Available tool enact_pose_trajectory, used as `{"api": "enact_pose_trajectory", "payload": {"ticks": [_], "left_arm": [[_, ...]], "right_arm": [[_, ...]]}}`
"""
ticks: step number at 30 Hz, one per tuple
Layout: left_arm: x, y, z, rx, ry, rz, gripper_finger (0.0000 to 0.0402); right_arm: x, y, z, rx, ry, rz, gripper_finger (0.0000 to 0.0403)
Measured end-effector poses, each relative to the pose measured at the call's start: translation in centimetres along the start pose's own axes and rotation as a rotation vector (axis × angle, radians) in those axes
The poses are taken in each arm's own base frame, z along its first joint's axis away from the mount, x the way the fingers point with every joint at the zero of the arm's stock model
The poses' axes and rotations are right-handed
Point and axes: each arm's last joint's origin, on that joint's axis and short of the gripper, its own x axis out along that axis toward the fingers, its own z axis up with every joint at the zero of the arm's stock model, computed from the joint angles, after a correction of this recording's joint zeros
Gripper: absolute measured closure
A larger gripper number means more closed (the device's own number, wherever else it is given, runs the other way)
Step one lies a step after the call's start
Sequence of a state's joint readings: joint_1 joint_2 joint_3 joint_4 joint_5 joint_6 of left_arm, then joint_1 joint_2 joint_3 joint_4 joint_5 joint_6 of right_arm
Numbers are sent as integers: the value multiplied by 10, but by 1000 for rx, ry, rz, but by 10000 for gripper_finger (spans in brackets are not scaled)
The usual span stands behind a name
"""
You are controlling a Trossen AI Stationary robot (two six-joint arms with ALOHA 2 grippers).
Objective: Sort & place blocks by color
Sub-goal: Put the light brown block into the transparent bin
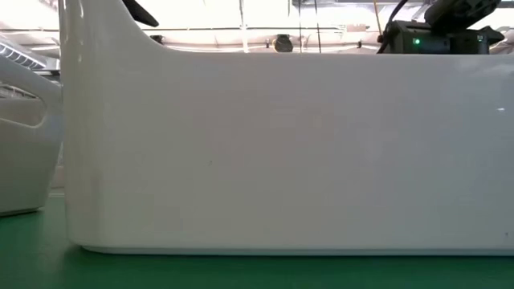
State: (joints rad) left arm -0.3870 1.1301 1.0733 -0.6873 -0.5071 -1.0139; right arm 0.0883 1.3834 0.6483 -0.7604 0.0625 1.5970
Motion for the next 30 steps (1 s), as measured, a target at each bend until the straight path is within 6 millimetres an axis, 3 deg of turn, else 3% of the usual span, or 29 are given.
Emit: {"api": "enact_pose_trajectory", "payload": {"ticks": [6,10,20,25,30], "left_arm": [[3,1,9,173,-44,-9,147],[4,6,18,252,-74,8,147],[9,21,50,378,-218,99,147],[26,24,70,332,-317,131,147],[53,16,78,515,-374,150,147]], "right_arm": [[-3,-1,1,-41,-20,22,292],[-12,6,6,-7,-144,180,292],[-77,46,34,43,-608,868,292],[-115,57,52,8,-879,1134,292],[-140,54,66,13,-1107,1253,292]]}}
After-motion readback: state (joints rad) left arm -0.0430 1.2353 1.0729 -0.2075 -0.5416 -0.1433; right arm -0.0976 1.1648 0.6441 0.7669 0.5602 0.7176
